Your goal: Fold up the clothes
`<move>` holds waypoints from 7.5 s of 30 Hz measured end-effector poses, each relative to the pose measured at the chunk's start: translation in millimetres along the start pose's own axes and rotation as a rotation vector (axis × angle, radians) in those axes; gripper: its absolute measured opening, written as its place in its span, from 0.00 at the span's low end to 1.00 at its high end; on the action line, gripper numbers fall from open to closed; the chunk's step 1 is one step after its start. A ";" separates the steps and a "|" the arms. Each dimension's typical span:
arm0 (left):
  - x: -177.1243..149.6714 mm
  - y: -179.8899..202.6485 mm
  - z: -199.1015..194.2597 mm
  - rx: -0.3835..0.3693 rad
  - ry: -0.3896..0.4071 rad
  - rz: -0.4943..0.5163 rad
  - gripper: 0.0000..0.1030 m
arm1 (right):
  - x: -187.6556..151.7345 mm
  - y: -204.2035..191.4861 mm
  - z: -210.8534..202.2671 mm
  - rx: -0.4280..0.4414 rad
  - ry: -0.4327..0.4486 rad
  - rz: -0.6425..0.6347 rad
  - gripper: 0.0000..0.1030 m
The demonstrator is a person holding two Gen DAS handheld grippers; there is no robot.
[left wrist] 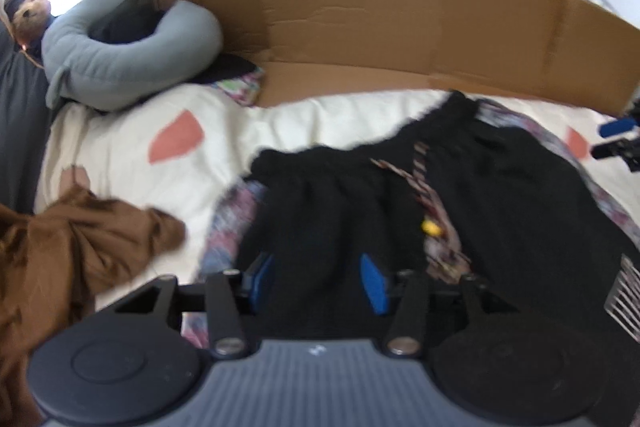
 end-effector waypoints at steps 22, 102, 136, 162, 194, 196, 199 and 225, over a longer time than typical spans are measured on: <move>-131.7 12.0 -70.3 -0.029 -0.098 -0.170 0.53 | -137.6 -35.2 -95.2 0.055 0.066 0.149 0.43; -140.0 74.8 -201.9 -0.420 -0.181 -0.228 0.30 | -263.3 15.1 -99.0 0.071 0.074 0.471 0.01; -110.6 117.1 -204.1 -0.520 -0.138 -0.199 0.30 | -242.4 -48.8 -123.7 0.171 0.093 0.438 0.16; -211.0 190.4 -142.2 -0.511 -0.496 -0.123 0.39 | -277.9 10.6 -131.3 0.055 0.113 0.576 0.16; -226.7 170.3 -131.5 -0.468 -0.563 -0.072 0.00 | -271.3 11.9 -113.4 0.130 0.097 0.599 0.16; -226.9 172.5 -131.9 -0.468 -0.561 -0.067 0.00 | -274.0 10.2 -108.6 0.144 0.083 0.611 0.22; -227.8 169.4 -133.0 -0.471 -0.562 -0.064 0.00 | -276.3 11.6 -105.8 0.146 0.077 0.619 0.27; -195.8 181.9 -154.5 -0.624 -0.505 -0.045 0.00 | -230.5 29.2 -158.1 0.053 -0.008 0.451 0.02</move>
Point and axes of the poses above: each gripper's, at about its wrist camera, not at the fingertips, and z roughly the way its jaws point, y to its right, x to its top, the point moved 9 cm from there along z, roughly the way its jaws point, and after that the axes turned 15 degrees about x, right-handed, at the moved point
